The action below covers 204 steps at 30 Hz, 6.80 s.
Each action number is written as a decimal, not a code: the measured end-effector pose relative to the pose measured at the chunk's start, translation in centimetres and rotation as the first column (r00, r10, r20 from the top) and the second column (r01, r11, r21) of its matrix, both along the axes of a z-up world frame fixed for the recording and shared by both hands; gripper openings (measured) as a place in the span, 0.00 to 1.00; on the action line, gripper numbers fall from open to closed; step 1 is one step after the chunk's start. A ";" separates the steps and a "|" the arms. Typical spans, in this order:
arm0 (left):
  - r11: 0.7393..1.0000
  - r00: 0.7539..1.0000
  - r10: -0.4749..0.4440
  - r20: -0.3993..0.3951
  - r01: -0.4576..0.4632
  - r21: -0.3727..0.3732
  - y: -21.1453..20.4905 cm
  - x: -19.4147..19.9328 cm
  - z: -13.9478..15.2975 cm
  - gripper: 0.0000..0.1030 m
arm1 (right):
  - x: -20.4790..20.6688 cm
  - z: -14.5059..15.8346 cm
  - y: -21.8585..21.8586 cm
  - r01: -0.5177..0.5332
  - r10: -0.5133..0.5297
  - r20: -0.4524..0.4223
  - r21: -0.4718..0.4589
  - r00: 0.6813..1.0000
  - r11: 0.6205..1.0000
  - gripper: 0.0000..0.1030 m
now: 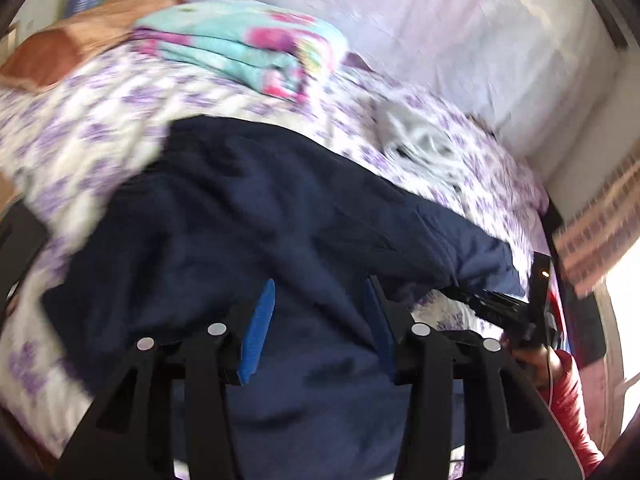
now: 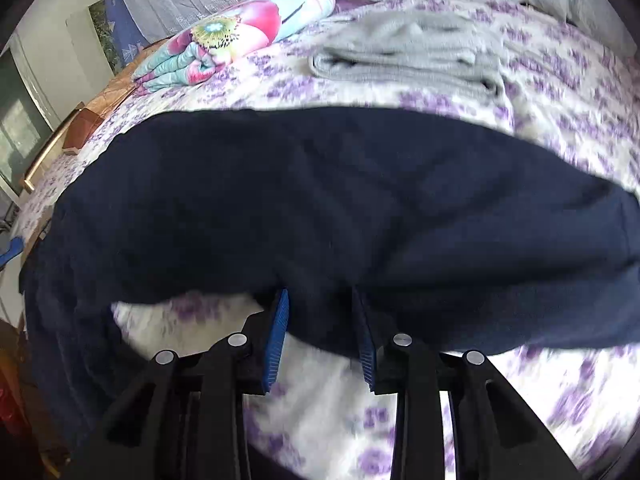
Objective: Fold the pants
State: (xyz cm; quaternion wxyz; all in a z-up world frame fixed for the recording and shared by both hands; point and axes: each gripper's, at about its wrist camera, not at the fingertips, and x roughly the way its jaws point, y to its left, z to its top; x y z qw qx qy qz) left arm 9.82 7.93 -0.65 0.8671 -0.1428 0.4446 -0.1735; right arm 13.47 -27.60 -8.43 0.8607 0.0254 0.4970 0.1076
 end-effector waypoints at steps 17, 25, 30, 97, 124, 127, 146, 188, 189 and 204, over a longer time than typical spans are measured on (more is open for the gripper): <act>0.956 0.965 -0.221 -0.139 0.243 0.167 -11.4 3.1 -7.7 0.55 | -6.0 -0.6 -22.1 0.608 -0.611 -0.156 0.445 0.776 0.658 0.44; 0.948 0.962 -0.240 -0.129 0.261 0.182 -11.3 2.7 -7.7 0.55 | -7.1 1.1 -23.5 0.569 -0.618 0.018 0.371 0.786 0.734 0.04; 0.957 0.964 -0.231 -0.134 0.250 0.148 -11.0 2.8 -7.5 0.55 | -5.6 -0.6 -25.0 0.548 -0.559 -0.047 0.273 0.828 0.790 0.11; 0.919 0.918 0.393 -0.053 -0.391 0.038 13.0 -5.8 -7.6 0.68 | -4.8 3.5 12.7 -0.457 0.482 0.195 -0.161 0.854 0.875 0.35; 0.906 0.913 0.393 -0.112 -0.405 -0.126 15.5 -6.1 -7.8 0.17 | -1.2 4.4 6.3 -0.196 0.179 0.208 0.063 0.962 0.979 0.20; 0.908 0.915 0.393 -0.088 -0.402 -0.117 15.5 -6.7 -7.7 0.19 | -3.8 3.3 5.6 -0.213 0.201 0.159 0.062 0.967 0.975 0.20; 0.916 0.918 0.392 -0.066 -0.396 -0.069 14.5 -7.1 -8.1 0.34 | -23.7 3.6 -12.9 0.461 -0.482 0.082 0.192 0.872 0.866 0.40; 0.962 0.987 0.153 -0.038 -0.140 0.234 4.4 -1.3 -6.8 0.73 | -16.9 0.1 -8.8 0.244 -0.247 0.036 0.062 0.968 0.968 0.58; 0.969 0.990 0.137 -0.042 -0.125 0.214 4.5 -1.1 -5.7 0.69 | -17.0 1.1 -9.2 0.254 -0.258 0.061 0.077 0.964 0.964 0.59; 0.987 0.973 0.159 -0.169 -0.149 0.068 5.6 18.5 -3.5 0.62 | 1.6 8.1 -9.7 -0.131 0.135 0.264 -0.034 0.955 0.991 0.60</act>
